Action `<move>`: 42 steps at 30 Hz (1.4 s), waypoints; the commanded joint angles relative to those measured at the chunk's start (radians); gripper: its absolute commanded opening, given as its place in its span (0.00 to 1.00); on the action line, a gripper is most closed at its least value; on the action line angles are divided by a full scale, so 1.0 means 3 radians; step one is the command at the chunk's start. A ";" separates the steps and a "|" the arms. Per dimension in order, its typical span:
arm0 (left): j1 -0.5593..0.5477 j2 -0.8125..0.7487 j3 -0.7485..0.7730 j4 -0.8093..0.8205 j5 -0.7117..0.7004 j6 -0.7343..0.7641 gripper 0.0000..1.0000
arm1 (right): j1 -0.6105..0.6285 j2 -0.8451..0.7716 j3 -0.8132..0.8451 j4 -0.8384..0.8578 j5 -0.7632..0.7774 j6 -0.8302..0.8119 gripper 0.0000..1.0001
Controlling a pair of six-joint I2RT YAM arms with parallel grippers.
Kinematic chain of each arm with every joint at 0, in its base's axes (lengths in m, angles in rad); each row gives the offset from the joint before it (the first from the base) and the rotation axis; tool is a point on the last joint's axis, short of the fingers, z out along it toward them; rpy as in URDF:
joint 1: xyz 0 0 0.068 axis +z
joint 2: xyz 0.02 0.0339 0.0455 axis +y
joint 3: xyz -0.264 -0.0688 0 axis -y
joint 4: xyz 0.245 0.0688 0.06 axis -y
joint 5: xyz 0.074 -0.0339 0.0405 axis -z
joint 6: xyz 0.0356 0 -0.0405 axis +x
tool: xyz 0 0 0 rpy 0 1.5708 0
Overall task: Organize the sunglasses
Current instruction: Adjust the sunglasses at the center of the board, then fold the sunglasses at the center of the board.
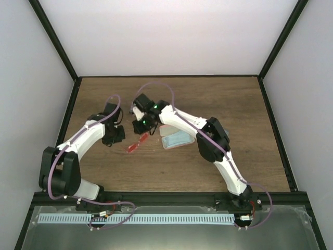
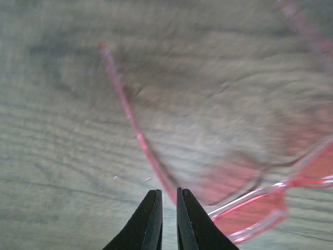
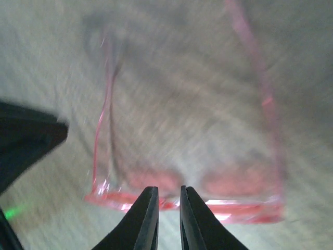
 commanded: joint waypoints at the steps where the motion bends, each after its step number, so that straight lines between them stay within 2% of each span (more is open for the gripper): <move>1: 0.0113 0.0102 -0.0101 -0.0069 -0.0174 -0.0199 0.10 | 0.0246 -0.0350 -0.0420 0.0135 -0.0133 0.0137 0.19; 3: 0.0205 0.0126 -0.0077 -0.0058 -0.0140 -0.0199 0.17 | 0.0255 -0.0472 -0.0550 0.0173 -0.0128 0.0276 0.31; 5: 0.0312 0.0117 -0.0048 -0.0050 -0.0125 -0.0207 0.32 | 0.0257 -0.0575 -0.0557 0.0155 -0.0013 0.0394 0.36; 7: 0.0408 0.0089 -0.0017 -0.0039 -0.0143 -0.0213 0.50 | 0.0257 -0.0668 -0.0515 0.0141 0.0076 0.0496 0.46; 10: 0.0513 0.0055 -0.0005 -0.0041 -0.0199 -0.0209 0.68 | 0.0257 -0.0664 -0.0338 -0.0045 0.0109 0.0660 0.56; 13: 0.0595 0.0096 -0.0039 0.0013 -0.0190 -0.0200 0.75 | 0.0262 -0.0494 -0.0174 -0.0311 0.0196 0.0800 0.66; 16: 0.0627 0.0216 -0.0065 0.0120 -0.0071 -0.0195 0.83 | 0.0262 -0.0291 -0.0021 -0.0481 0.0219 0.0948 0.72; 20: 0.0639 0.0347 -0.0093 0.0258 0.0140 -0.0186 0.87 | 0.0262 -0.0041 0.0337 -0.0827 0.0301 0.1077 0.74; 28: 0.0640 0.0495 -0.0186 0.0513 0.0319 -0.0178 0.85 | 0.0262 -0.0001 0.0300 -0.0916 0.0340 0.1269 0.72; 35: 0.0639 0.0623 -0.0190 0.0636 0.0409 -0.0069 0.82 | 0.0262 0.0386 0.0414 -0.0942 0.0380 0.1256 0.71; 40: 0.0640 0.0694 -0.0212 0.0833 0.0621 0.0051 0.85 | 0.0251 0.0553 0.0499 -0.0886 0.0461 0.1260 0.66; 42: 0.0640 0.0721 -0.0213 0.0904 0.0660 0.0068 0.83 | 0.0252 0.0600 0.0546 -0.0894 0.0459 0.1254 0.61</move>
